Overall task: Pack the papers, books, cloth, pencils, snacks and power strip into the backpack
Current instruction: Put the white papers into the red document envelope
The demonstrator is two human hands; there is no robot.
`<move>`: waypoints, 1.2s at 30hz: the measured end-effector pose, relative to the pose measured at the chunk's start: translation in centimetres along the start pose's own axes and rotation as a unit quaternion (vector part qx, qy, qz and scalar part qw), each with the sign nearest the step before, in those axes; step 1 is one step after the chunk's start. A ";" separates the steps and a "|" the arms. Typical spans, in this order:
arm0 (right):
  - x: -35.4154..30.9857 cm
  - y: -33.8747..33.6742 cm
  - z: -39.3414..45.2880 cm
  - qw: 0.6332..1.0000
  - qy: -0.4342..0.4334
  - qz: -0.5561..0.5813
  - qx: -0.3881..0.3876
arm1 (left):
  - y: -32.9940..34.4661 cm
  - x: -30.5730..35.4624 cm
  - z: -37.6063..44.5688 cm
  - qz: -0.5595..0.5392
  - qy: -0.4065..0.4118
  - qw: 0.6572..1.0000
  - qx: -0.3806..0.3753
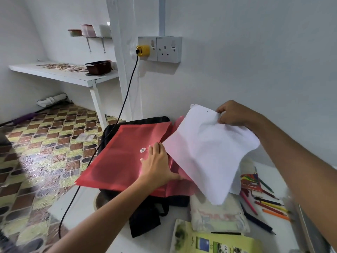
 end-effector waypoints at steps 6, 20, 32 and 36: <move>0.5 2.0 1.4 0.986 0.023 0.113 0.122 | -0.1 0.0 0.1 -0.069 0.015 0.997 -0.017; -0.3 11.5 -0.2 0.949 -0.022 0.303 -0.088 | -1.0 -1.0 0.9 -0.229 -0.001 0.971 -0.062; -5.2 13.6 -2.2 0.963 -0.070 -0.226 0.128 | -0.5 -0.1 -0.4 -0.242 -0.011 0.970 -0.029; -6.5 14.6 -2.1 0.981 -0.179 0.048 0.057 | -1.1 -0.2 -0.5 -0.253 0.000 0.967 -0.005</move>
Point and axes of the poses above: each hand's wrist, its own z-axis towards the middle knuckle, its own y-axis out of the palm, x = y × z, the point moved 8 cm from there along z, towards the middle knuckle, and after that the axes turned 8 degrees about -x, right-handed, at the moved point
